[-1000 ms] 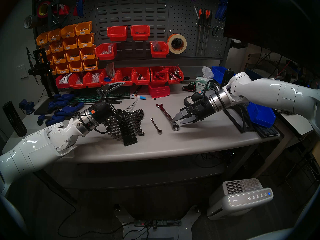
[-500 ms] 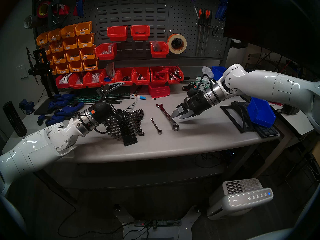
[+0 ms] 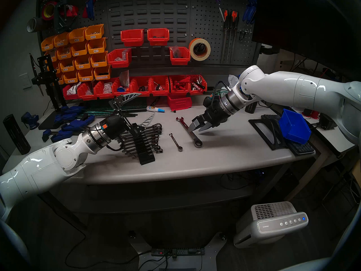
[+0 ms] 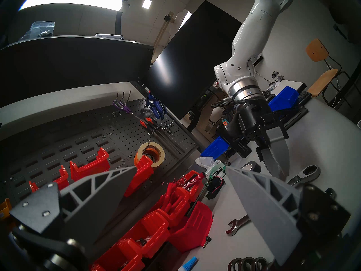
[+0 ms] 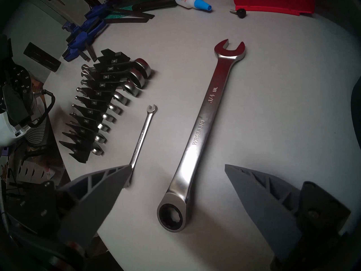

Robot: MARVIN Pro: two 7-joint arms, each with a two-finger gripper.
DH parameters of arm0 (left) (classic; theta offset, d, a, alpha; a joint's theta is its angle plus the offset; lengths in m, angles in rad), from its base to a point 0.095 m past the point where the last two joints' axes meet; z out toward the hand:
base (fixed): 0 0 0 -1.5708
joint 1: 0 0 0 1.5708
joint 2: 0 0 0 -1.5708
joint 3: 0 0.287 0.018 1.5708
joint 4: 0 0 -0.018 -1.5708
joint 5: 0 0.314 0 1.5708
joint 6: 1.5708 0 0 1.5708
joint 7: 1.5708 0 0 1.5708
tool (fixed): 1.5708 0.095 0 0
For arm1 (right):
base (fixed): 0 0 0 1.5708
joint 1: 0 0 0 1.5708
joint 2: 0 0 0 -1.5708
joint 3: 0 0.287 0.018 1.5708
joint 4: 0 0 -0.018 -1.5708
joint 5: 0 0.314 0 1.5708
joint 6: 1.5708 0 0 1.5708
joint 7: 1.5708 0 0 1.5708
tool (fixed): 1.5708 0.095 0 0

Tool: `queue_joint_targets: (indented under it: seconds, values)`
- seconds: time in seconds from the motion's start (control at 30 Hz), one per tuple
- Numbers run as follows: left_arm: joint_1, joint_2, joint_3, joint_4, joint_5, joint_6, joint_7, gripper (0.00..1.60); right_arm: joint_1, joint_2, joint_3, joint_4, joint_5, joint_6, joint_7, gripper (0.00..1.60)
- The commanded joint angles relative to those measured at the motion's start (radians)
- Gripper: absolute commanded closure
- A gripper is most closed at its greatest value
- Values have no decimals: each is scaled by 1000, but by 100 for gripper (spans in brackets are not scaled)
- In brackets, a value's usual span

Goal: Put the wrenches on the table into the correct slot in the case

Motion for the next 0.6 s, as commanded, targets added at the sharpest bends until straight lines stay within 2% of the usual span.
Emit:
queue_joint_targets:
  seconds: [0.0, 0.23, 0.47, 0.57]
  values:
    - [-25, -1, -21, -5, -1, -4, 5, 0, 37, -65, 22, 1, -42, -43, -60, 0]
    - [-25, -1, -21, -5, -1, -4, 5, 0, 32, -89, 23, -21, -80, -89, -148, 0]
    - [-25, -1, -21, -5, -1, -4, 5, 0, 43, -96, 18, -69, -88, -75, -233, 0]
    - [-25, -1, -21, -5, -1, -4, 5, 0, 49, -101, 12, -94, -94, -61, -301, 0]
